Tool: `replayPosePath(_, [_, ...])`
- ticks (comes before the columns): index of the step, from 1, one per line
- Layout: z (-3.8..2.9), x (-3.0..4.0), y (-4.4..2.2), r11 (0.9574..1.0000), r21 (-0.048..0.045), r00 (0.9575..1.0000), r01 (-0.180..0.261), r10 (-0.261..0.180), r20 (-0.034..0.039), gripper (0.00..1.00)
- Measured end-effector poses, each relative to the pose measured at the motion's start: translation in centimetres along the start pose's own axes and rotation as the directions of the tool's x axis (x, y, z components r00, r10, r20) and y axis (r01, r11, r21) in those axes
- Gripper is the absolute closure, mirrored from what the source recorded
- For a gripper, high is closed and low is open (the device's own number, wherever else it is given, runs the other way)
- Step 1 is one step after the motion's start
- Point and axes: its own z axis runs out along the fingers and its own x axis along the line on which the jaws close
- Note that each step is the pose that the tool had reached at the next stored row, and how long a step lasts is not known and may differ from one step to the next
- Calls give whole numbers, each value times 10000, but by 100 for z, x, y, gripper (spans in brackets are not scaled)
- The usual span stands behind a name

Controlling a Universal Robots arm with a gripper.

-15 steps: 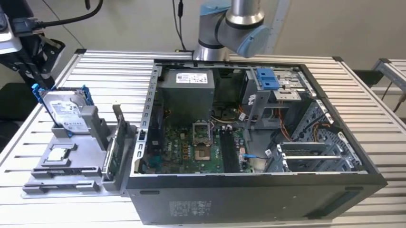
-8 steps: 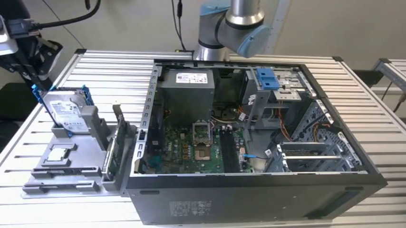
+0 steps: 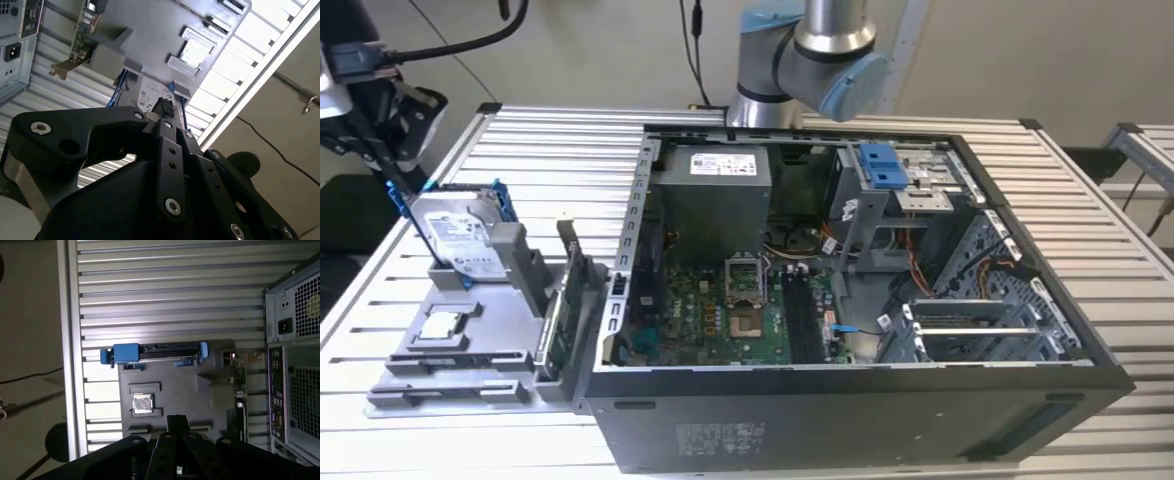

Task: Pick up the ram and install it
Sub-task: 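Reach for the ram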

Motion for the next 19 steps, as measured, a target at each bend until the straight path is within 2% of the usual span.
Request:
replayPosePath(5, [2,9,-11,10000,-1,10000,0,0,1,89])
replayPosePath(7, [1,14,-35,10000,0,10000,3,-3,1,89])
replayPosePath(12, [-1,20,-162,10000,-1,10000,0,0,1,89])
replayPosePath(19, [-1,5,-390,10000,0,10000,0,0,1,89])
